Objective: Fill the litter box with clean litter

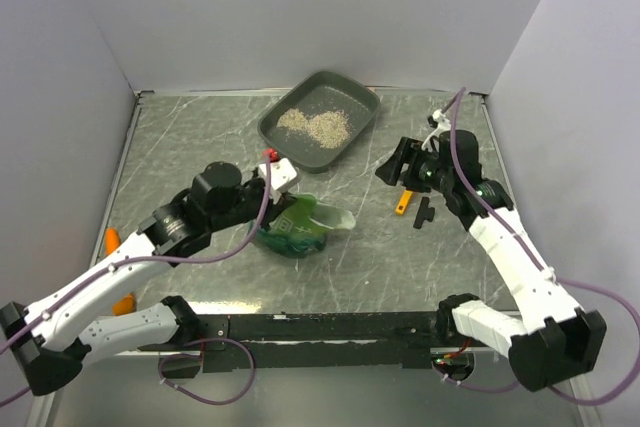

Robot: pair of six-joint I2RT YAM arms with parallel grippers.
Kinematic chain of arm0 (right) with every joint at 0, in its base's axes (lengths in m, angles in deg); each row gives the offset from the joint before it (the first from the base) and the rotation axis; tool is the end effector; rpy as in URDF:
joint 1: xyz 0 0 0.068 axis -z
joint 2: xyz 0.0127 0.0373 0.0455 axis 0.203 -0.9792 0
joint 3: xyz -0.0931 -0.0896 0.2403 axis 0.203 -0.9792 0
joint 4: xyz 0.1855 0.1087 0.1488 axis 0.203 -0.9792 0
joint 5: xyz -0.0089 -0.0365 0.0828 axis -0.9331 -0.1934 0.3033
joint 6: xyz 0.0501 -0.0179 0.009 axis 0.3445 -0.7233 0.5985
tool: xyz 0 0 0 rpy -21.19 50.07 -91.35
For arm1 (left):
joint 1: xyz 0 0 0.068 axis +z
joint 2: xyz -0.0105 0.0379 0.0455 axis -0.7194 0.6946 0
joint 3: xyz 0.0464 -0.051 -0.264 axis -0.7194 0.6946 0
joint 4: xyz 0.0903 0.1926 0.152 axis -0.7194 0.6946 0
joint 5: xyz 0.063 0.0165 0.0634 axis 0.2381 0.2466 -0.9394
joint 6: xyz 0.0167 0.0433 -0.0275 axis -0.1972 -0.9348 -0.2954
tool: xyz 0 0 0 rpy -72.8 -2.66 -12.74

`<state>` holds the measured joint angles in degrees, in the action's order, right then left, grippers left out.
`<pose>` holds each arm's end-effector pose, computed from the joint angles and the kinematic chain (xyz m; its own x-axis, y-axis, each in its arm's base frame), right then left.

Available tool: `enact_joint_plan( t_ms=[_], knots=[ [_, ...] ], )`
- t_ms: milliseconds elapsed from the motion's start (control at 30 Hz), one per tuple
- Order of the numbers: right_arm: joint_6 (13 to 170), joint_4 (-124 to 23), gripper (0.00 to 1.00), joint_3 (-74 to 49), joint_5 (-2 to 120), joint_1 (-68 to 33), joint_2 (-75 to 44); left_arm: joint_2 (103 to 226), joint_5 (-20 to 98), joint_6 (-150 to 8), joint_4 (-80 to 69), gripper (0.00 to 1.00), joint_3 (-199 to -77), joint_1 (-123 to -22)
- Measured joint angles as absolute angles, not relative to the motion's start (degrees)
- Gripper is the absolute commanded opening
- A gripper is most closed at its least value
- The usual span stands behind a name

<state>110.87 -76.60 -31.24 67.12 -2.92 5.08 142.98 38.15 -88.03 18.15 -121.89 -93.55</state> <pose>0.2216 0.0680 0.3321 -0.6488 0.2704 -0.7113 -0.2074 0.8365 0.5072 0.1385 -0.1584 0.3604 -0.1393 0.2990 -0.9440 0.8342 0.5490 0.0508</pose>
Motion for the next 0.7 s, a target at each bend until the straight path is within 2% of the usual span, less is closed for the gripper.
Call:
enact_joint_plan(
  t_ms=[267,500,700],
  knots=[
    [105.5,-74.8,0.75,-38.0,71.2,-3.2,15.1,149.9,50.8,-90.7,18.8,0.01,-127.5,-93.9],
    [102.0,-66.3,0.75,-47.3,84.6,-5.1,18.6,148.2,48.2,-92.2,19.4,0.01,-127.0,-93.5],
    [98.7,-59.1,0.76,-49.3,89.2,-11.2,19.2,145.2,45.2,-90.8,23.2,0.01,-127.1,-93.4]
  ],
)
